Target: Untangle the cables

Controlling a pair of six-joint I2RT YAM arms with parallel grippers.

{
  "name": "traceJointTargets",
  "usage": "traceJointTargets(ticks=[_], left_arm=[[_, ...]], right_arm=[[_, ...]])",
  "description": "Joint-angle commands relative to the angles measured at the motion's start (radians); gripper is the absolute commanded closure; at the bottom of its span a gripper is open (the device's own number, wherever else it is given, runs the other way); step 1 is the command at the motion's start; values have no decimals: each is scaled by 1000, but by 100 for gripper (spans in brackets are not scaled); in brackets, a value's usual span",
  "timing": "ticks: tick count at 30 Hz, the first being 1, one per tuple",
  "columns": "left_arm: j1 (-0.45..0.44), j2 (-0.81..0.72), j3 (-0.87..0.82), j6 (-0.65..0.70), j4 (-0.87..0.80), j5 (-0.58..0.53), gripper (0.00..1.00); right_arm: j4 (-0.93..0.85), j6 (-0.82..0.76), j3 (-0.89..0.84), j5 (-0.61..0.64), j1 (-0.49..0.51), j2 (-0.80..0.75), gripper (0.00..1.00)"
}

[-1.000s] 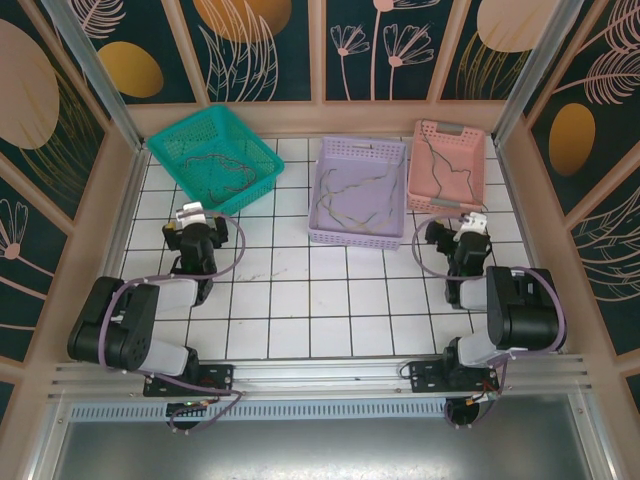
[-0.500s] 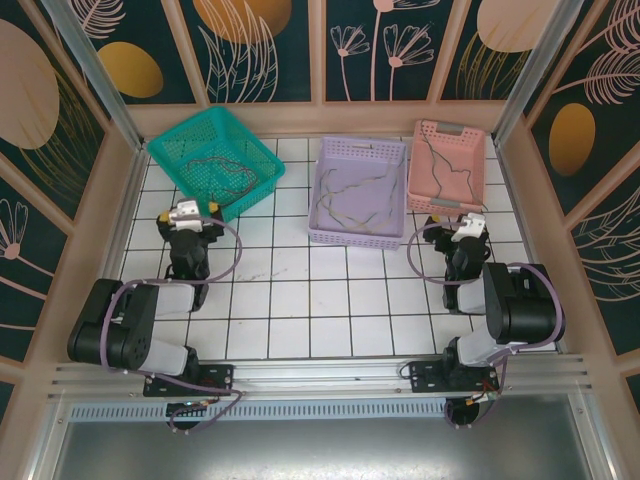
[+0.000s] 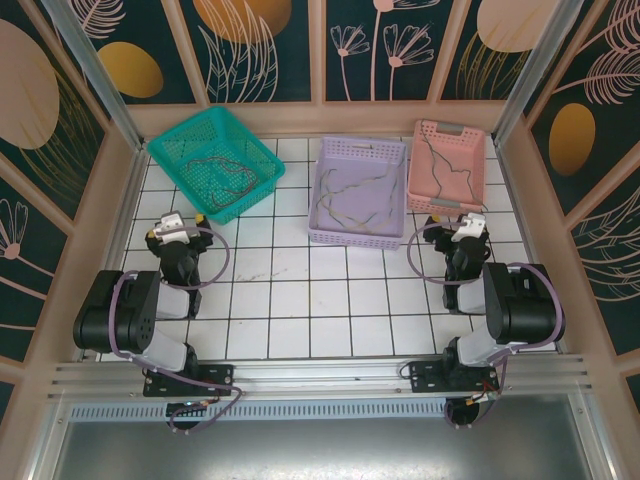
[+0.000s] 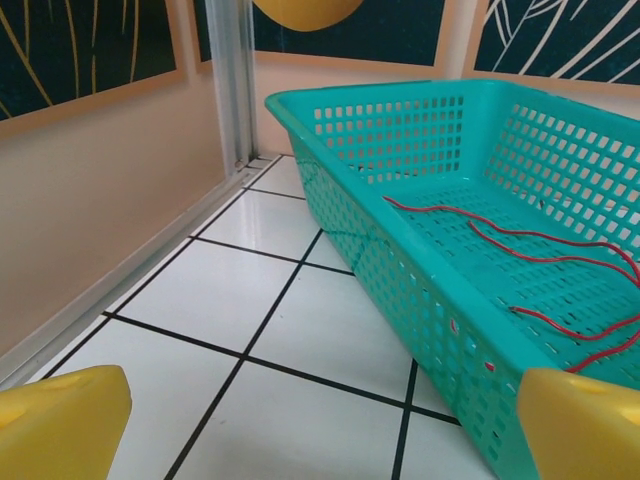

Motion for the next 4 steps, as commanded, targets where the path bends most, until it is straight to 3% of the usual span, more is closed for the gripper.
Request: traceJointTargets(ticks=[1, 4], left_arm=[[5, -8, 12, -19, 32, 16, 1], [5, -11, 4, -18, 43, 17, 1]], right_arm=[[47, -11, 15, 11, 5, 11, 1], [59, -31, 9, 7, 20, 11, 1]])
